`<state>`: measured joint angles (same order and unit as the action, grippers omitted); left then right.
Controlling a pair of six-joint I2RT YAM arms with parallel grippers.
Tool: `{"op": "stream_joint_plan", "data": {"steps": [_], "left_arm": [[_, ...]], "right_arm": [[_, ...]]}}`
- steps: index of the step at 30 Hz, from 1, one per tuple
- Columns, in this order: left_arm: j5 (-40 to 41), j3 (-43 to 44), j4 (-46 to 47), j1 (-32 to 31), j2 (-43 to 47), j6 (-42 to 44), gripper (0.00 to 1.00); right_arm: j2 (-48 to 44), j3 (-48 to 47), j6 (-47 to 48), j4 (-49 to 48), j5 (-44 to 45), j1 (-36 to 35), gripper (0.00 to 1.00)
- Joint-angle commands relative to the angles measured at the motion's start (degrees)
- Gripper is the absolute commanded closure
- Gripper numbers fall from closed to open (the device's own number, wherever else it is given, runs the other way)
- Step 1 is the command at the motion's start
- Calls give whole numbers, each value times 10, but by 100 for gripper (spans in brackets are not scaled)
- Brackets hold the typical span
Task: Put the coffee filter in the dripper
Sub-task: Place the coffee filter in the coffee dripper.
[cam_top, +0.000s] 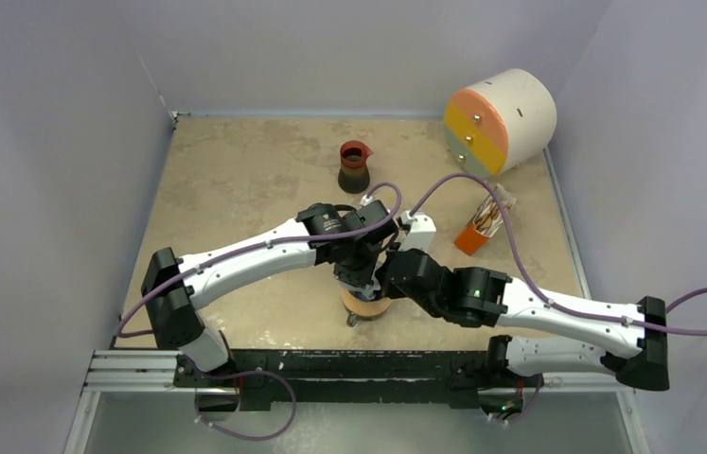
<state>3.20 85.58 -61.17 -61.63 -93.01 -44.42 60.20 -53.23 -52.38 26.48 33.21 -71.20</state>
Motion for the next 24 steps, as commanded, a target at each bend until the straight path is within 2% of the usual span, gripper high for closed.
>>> {"op": "stream_joint_plan", "data": {"steps": [1, 12, 24], "left_arm": [[-5, 0, 23, -4, 23, -13, 100], [-12, 31, 29, -3, -29, -2, 89], [1, 41, 12, -3, -56, 3, 89]], "right_arm": [[-21, 5, -2, 4, 5, 0, 100], [-37, -26, 26, 9, 17, 0, 100], [-66, -27, 31, 20, 20, -1, 100]]}}
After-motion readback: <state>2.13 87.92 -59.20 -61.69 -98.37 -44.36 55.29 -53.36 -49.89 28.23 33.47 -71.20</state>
